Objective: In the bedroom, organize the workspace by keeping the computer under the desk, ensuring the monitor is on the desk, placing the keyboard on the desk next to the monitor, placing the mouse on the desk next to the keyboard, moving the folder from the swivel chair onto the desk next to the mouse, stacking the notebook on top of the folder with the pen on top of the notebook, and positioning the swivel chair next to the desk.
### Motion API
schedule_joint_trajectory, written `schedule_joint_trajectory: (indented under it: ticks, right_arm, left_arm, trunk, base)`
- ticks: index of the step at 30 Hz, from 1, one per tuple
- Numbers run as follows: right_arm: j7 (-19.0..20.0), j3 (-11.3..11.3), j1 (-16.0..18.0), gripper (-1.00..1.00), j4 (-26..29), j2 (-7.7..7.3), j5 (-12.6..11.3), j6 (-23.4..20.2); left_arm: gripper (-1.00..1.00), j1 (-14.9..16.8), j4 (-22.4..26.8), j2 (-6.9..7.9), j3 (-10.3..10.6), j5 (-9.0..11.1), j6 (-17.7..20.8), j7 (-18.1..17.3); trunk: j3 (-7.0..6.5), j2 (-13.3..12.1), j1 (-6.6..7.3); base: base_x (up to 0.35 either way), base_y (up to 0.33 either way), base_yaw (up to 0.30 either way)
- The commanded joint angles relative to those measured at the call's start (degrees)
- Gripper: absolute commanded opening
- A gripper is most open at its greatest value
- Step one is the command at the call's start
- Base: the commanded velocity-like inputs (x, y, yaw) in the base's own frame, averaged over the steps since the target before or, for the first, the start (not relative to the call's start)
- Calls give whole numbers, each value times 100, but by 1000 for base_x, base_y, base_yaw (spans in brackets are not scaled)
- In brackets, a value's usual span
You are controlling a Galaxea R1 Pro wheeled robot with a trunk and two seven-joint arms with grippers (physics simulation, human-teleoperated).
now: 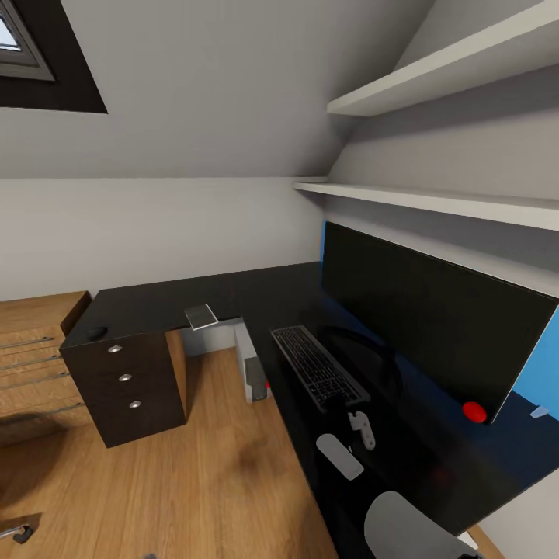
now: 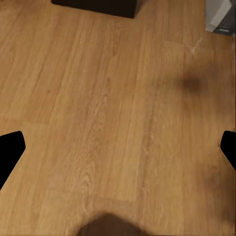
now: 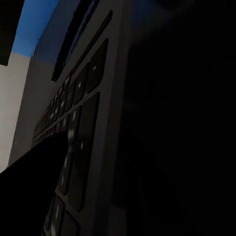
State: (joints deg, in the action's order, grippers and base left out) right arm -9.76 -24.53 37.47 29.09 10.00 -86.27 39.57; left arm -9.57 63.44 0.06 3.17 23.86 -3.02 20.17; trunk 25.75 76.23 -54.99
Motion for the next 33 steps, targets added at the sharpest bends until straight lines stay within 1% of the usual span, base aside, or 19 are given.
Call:
schedule_joint_trajectory:
  ticks: [1, 2, 4, 5, 12, 27, 28, 30, 33]
  right_arm:
    - [-21, -23, 6, -100, 0, 0, 13, 24]
    - [39, -20, 6, -100, 0, 0, 15, 24]
    - [307, -24, 6, -100, -1, 0, 24, 24]
    - [361, -18, 6, -100, -1, 0, 23, 24]
    - [443, -9, 6, -100, -8, 0, 18, 30]
    - [414, 23, 6, -100, 0, 0, 20, -1]
    - [404, 24, 6, -100, 0, -13, 18, -5]
    - [298, 28, 6, -100, 0, -99, 15, -20]
    - [292, 27, 6, -100, 0, -118, 14, -20]
  left_arm:
    - [100, -1, 86, 0, 12, 70, -29, 32]
    - [100, -1, 166, -8, 14, 78, -26, 37]
    - [100, -1, 218, -7, 11, 85, -24, 43]
    - [100, -1, 229, -8, 10, 86, -24, 45]
    - [100, -1, 248, -14, 6, 83, -23, 57]
    - [100, -1, 223, -14, 16, 83, -21, 58]
    - [100, -1, 223, -14, 16, 83, -20, 58]
    - [100, -1, 217, -16, 22, 75, -19, 58]
    - [100, -1, 207, -21, 25, 75, -17, 58]
  trunk:
    - [5, 3, 0]
    - [5, 3, 0]
    - [5, 3, 0]
    - [5, 3, 0]
    - [5, 3, 0]
    - [275, 605, -330]
    - [293, 645, -352]
    - [329, 725, -396]
    - [382, 846, -462]
  base:
    - [0, 0, 0]
    - [0, 0, 0]
    - [0, 0, 0]
    - [0, 0, 0]
    - [0, 0, 0]
    - [0, 0, 0]
    - [0, 0, 0]
    - [0, 0, 0]
    - [0, 0, 0]
